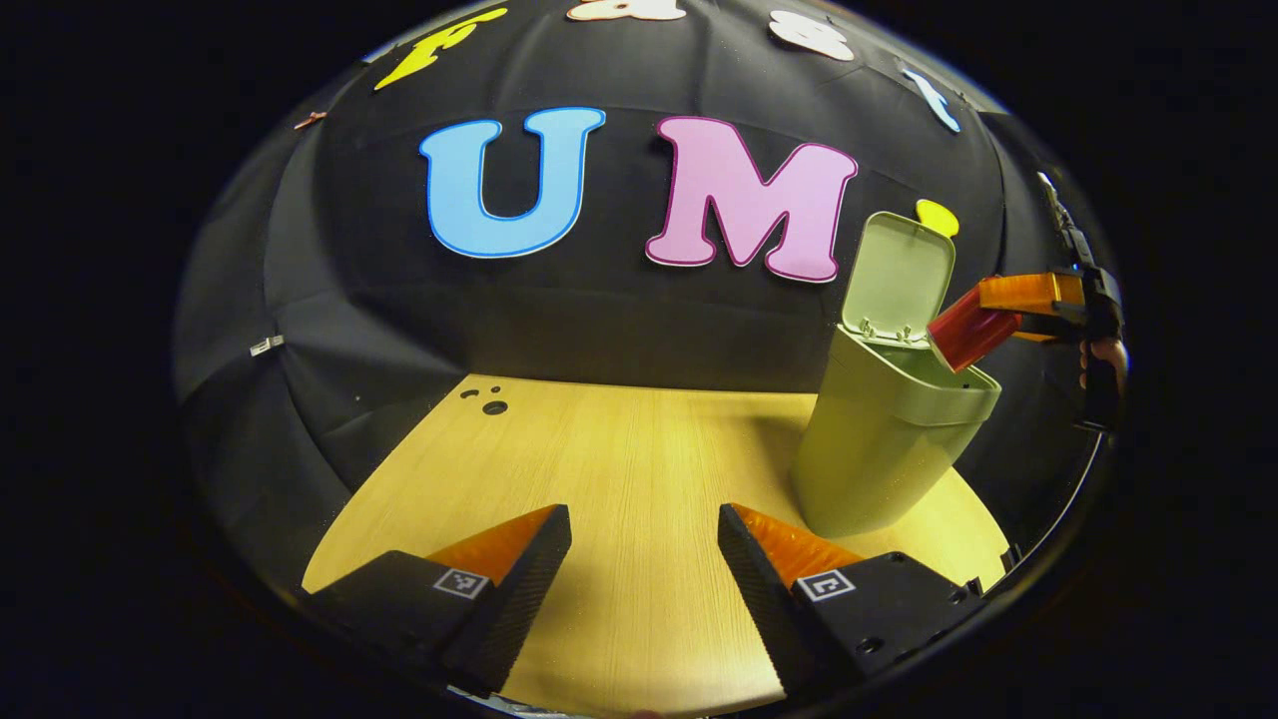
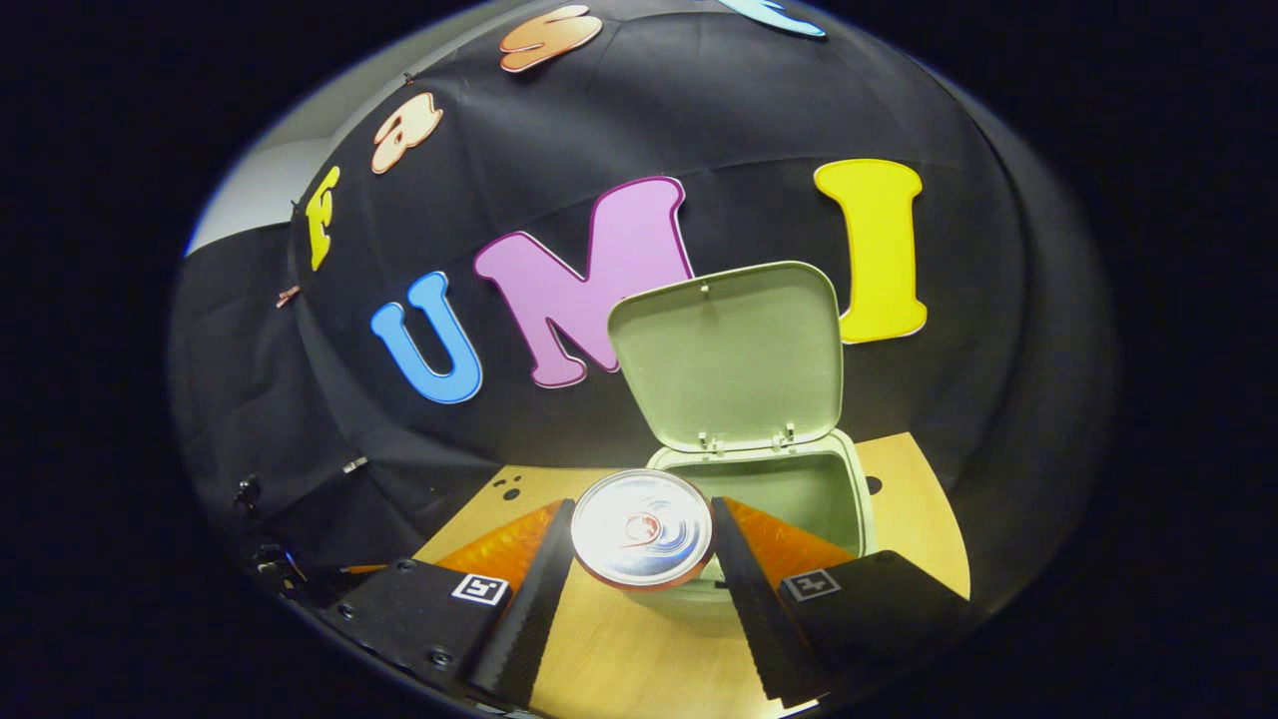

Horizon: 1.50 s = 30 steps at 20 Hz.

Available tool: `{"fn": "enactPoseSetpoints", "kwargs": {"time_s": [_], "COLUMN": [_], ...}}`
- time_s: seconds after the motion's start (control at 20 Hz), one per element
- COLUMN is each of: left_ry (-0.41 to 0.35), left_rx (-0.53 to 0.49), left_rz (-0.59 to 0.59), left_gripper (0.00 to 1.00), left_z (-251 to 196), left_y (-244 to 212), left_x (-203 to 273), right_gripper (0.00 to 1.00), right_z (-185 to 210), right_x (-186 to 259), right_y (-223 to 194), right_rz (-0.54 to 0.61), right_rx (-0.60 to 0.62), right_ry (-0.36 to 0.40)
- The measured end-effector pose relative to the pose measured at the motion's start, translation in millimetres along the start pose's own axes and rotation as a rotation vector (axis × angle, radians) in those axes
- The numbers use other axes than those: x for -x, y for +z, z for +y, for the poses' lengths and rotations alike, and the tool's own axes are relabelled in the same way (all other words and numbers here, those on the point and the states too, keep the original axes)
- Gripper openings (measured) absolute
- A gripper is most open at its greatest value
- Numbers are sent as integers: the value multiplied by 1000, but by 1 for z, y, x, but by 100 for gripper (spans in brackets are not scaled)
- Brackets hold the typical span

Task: Press the lid of the desktop garbage bin to open it, pick up the crumpled paper on the desktop and throw it into the bin, then pick up the pop can on the desktop and drop it into the bin, and finally close the garbage bin lid.

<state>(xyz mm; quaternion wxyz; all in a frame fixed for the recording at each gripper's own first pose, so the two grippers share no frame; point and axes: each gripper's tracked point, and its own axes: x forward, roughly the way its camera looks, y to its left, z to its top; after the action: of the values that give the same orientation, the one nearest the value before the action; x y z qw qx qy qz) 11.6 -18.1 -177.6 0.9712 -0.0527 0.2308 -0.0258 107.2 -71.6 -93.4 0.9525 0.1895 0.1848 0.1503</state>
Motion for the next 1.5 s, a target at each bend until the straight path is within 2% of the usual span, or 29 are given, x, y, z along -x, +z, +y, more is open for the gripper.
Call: {"fn": "enactPoseSetpoints", "kwargs": {"time_s": [0.3,0.6,0.65,0.7,0.95,1.45,1.5], "left_ry": [1,10,12,15,25,-1,-1], "left_rx": [0,5,7,7,13,12,8], "left_rz": [1,6,7,9,17,15,15], "left_gripper": [96,96,96,96,96,96,99], "left_z": [-3,-2,-1,0,4,-1,-1], "left_y": [0,-2,-3,-3,-4,-3,-2], "left_x": [1,2,2,2,3,-1,-1], "right_gripper": [84,84,80,84,84,87,87], "right_z": [-27,-35,-37,-38,-46,-48,-47], "right_x": [-28,-54,-56,-59,-62,-62,-61], "right_y": [-10,-35,-39,-41,-52,-54,-54], "right_rz": [52,130,137,144,175,184,184], "right_rx": [27,17,18,15,1,17,16], "right_ry": [-50,-76,-84,-87,-101,-110,-109]}}
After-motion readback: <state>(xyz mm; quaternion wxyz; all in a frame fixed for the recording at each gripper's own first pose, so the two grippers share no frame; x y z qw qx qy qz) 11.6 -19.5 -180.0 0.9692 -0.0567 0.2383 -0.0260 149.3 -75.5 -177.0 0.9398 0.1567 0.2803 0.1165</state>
